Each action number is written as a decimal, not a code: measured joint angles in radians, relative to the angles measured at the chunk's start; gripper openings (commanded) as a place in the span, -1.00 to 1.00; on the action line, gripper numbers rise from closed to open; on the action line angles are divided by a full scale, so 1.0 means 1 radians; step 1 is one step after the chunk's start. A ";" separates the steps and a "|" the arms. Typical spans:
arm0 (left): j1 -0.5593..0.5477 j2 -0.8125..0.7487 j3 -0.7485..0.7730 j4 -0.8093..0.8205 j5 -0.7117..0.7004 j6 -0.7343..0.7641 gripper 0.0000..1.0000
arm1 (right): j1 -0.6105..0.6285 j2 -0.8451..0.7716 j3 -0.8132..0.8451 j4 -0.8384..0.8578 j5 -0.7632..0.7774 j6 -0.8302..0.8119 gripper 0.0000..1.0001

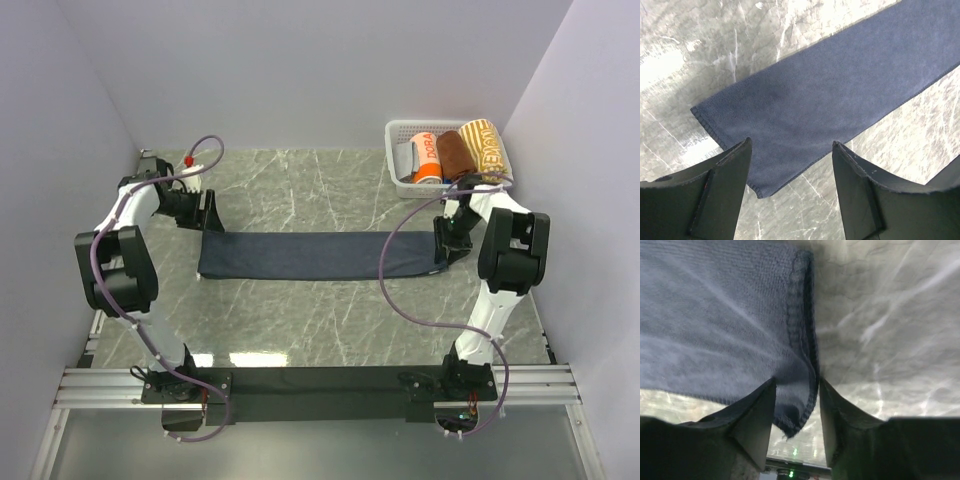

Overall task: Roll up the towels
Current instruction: Fold the towel

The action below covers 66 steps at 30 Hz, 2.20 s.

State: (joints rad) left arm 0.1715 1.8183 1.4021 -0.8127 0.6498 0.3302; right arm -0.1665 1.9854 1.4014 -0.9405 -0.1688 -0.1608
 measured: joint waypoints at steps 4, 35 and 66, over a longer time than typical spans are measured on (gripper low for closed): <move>0.000 -0.023 -0.025 0.015 -0.003 -0.012 0.43 | -0.005 0.017 -0.008 0.001 -0.012 0.016 -0.20; 0.039 -0.116 -0.040 0.076 0.042 -0.137 0.99 | 0.077 -0.172 0.097 -0.116 -0.152 -0.101 -1.00; 0.043 -0.120 -0.082 -0.007 -0.158 -0.290 0.99 | 0.570 0.083 0.238 -0.019 -0.426 0.063 -1.00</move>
State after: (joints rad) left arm 0.2142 1.6985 1.3201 -0.8200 0.4919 0.0402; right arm 0.4030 2.0682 1.6394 -0.9592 -0.5953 -0.0975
